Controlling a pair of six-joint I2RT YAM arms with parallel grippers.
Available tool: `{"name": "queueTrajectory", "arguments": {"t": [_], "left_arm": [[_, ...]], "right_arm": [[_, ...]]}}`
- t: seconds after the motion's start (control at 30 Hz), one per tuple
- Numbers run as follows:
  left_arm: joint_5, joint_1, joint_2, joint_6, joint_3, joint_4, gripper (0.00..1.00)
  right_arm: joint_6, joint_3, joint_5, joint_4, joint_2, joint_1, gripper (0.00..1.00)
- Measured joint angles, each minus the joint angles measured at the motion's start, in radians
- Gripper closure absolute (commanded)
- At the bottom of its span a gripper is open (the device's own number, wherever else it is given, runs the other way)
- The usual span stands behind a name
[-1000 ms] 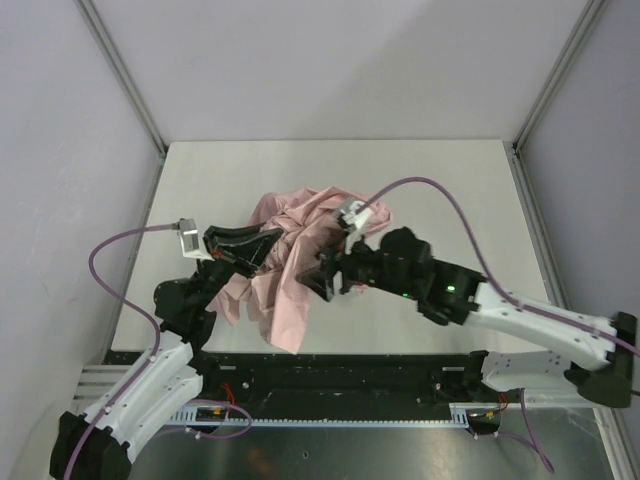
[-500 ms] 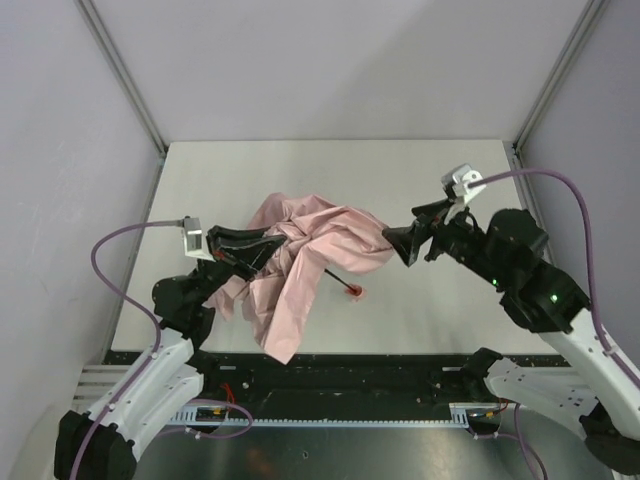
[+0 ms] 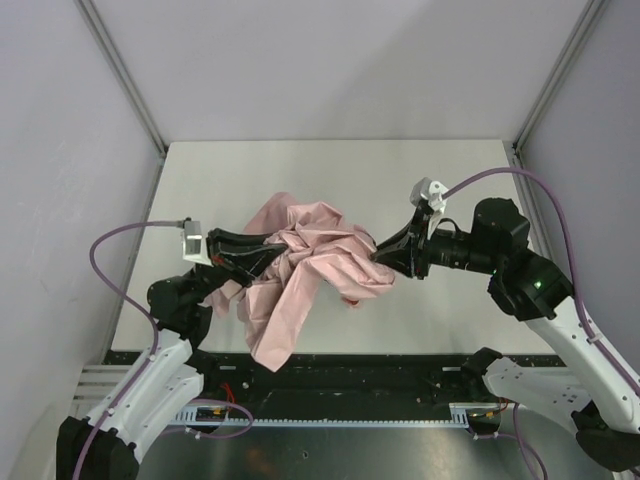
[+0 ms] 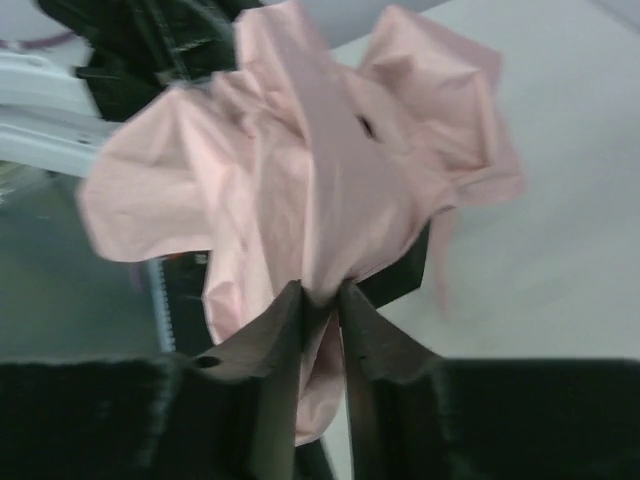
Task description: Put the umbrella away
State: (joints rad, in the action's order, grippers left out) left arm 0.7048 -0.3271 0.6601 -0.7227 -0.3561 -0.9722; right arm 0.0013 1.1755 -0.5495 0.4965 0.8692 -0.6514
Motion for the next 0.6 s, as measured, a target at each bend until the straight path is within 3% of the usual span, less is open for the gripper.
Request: {"name": "queueTrajectory", "arguments": {"t": [0.07,0.2,0.4,0.6], "left_arm": [[-0.022,0.001,0.000,-0.004,0.000,0.000,1.00],[-0.089,0.002,0.001,-0.006,-0.001,0.000,1.00],[-0.179,0.002,0.002,-0.013,-0.010,-0.001,1.00],[-0.288,0.002,-0.029,-0.019,-0.010,-0.018,1.00]], "right_arm": [[0.019,-0.001,-0.043,-0.009,0.000,-0.019,0.97],[0.051,-0.002,-0.062,-0.044,0.009,-0.126,1.00],[0.111,-0.003,0.079,-0.167,0.112,-0.380,1.00],[0.322,-0.005,0.269,-0.408,0.320,-0.484,1.00]]}}
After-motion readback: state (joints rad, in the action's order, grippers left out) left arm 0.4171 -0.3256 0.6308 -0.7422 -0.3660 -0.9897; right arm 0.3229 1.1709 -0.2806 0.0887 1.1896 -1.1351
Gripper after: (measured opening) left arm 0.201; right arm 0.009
